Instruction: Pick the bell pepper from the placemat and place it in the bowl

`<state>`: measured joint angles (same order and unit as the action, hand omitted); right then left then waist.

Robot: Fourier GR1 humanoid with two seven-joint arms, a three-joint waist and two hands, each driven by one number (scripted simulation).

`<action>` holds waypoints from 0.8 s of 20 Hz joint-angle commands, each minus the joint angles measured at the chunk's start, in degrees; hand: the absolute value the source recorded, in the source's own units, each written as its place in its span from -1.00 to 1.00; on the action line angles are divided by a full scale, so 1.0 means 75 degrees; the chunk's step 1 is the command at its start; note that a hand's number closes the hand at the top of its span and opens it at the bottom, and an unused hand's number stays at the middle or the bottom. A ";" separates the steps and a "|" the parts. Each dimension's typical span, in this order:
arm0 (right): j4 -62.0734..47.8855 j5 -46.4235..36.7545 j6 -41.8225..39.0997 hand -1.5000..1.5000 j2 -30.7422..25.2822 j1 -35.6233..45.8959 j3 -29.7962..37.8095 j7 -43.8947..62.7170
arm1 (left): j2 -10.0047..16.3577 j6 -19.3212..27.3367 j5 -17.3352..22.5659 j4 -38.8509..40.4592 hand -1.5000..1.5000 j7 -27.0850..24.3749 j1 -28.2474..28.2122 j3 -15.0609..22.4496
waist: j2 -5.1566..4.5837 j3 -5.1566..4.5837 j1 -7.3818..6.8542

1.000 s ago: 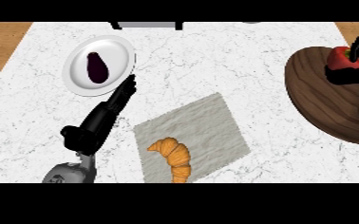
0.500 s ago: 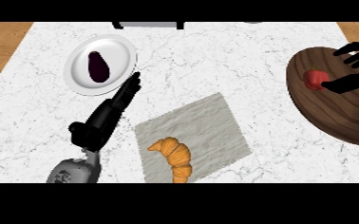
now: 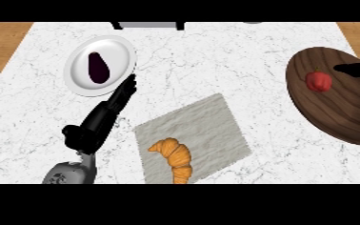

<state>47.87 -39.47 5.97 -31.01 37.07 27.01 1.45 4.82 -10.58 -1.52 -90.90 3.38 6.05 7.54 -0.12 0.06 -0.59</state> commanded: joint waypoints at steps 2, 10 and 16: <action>0.0109 0.0904 0.0306 -1.00 -0.0161 -0.0178 0.0922 -0.0077 | -0.0103 0.0012 -0.0079 0.0034 0.00 -0.0138 -0.0144 0.0105 | 0.0022 -0.0005 0.0100; -0.0705 0.2405 -0.0563 -1.00 -0.1749 -0.0987 0.2617 -0.0878 | -0.0126 0.0036 -0.0014 -0.0428 0.00 0.0302 -0.0229 0.0102 | 0.0022 0.0002 0.0129; -0.1350 0.3454 -0.1325 -1.00 -0.2409 -0.2201 0.3700 -0.2133 | 0.0113 -0.0162 0.0146 0.0058 0.00 0.0006 0.0173 -0.0352 | 0.0016 0.0002 0.0161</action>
<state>40.29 -18.56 -0.03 -45.23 24.52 49.72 -10.92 4.73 -10.79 -1.44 -90.71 3.01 5.93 6.35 -0.05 0.07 0.53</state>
